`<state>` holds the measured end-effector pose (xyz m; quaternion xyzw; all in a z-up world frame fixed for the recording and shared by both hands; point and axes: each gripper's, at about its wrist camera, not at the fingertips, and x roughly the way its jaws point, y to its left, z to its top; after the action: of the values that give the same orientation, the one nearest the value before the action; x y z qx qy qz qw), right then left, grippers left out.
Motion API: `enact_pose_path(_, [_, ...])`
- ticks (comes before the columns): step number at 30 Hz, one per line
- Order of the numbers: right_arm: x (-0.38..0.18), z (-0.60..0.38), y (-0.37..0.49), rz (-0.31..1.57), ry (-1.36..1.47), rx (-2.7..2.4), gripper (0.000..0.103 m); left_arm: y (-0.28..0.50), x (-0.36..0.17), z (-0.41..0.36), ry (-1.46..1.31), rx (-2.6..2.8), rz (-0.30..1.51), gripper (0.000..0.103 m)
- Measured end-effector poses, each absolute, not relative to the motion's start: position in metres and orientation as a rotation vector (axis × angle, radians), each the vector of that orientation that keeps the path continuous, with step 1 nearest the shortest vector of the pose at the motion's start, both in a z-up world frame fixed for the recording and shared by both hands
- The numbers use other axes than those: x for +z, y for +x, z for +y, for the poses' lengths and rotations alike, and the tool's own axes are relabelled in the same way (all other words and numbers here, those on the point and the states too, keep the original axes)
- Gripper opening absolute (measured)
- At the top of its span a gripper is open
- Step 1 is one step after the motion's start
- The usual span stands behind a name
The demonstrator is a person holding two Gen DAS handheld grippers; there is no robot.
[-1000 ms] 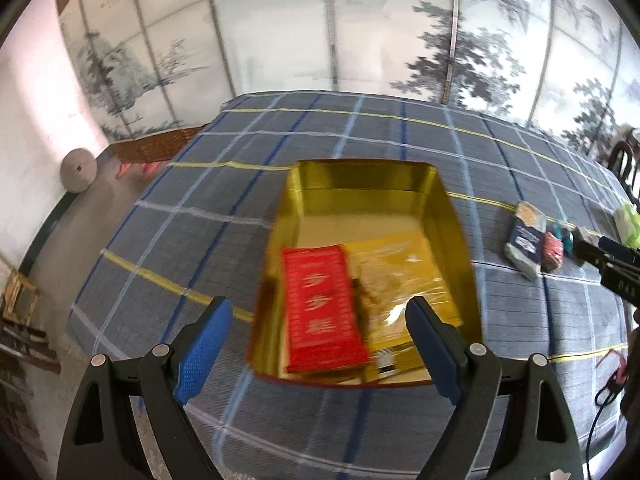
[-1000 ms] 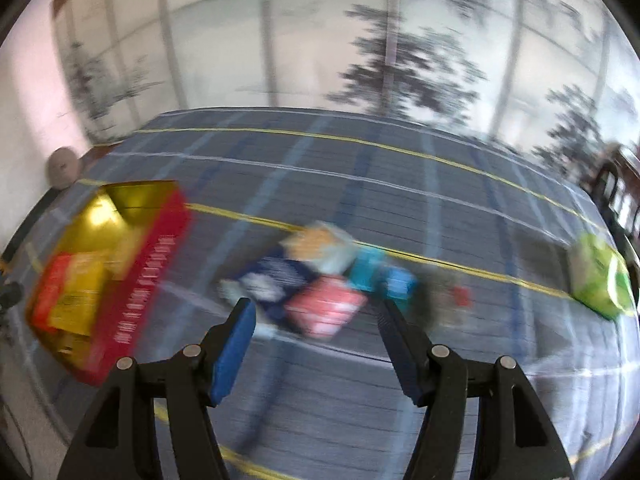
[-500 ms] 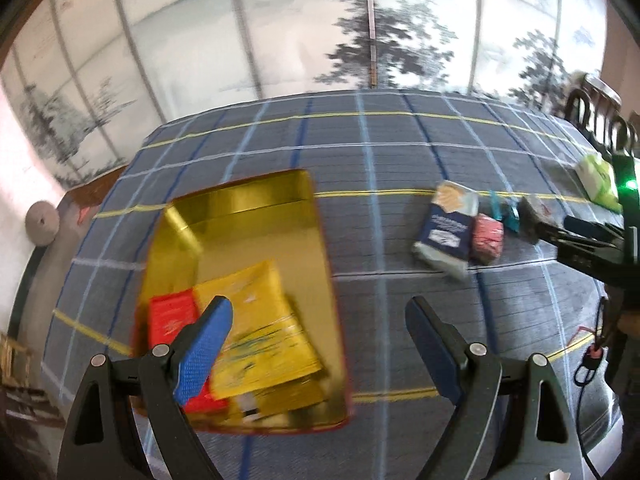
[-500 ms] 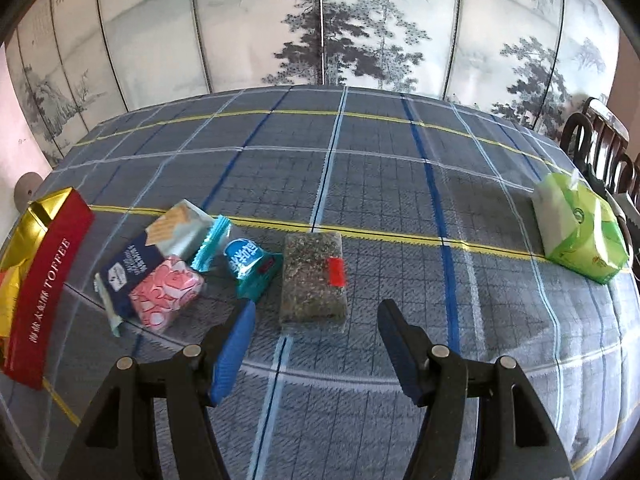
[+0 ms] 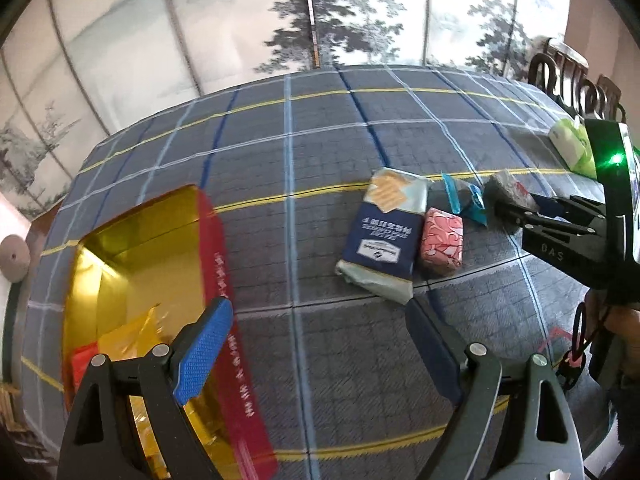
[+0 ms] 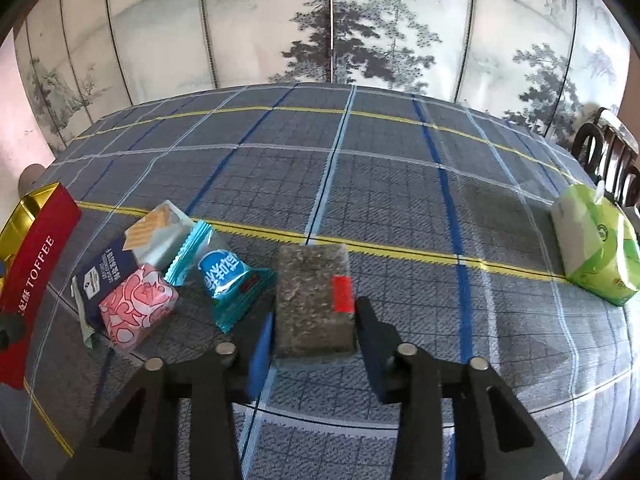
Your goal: Organize snacks
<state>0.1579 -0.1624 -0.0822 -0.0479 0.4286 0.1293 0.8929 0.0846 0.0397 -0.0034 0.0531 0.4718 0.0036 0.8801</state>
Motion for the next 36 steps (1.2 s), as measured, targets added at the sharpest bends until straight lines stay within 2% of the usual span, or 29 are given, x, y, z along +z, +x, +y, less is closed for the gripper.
enact_pose_path(17, [-0.084, -0.218, 0.136, 0.872, -0.06, 0.176, 0.036, 0.127, -0.032, 0.02, 0.17, -0.109, 1.058, 0.086])
enact_pose_path(31, [-0.084, -0.222, 0.134, 0.873, -0.05, 0.177, 0.036, 0.159, -0.044, 0.005, 0.194, -0.134, 1.08, 0.085])
enact_pose_path(33, [-0.084, -0.222, 0.134, 0.873, -0.05, 0.177, 0.036, 0.163, -0.045, 0.005, 0.187, -0.134, 1.088, 0.08])
enact_pose_path(36, [-0.084, -0.222, 0.134, 0.873, -0.048, 0.178, 0.036, 0.166, -0.047, 0.005, 0.171, -0.149, 1.101, 0.066])
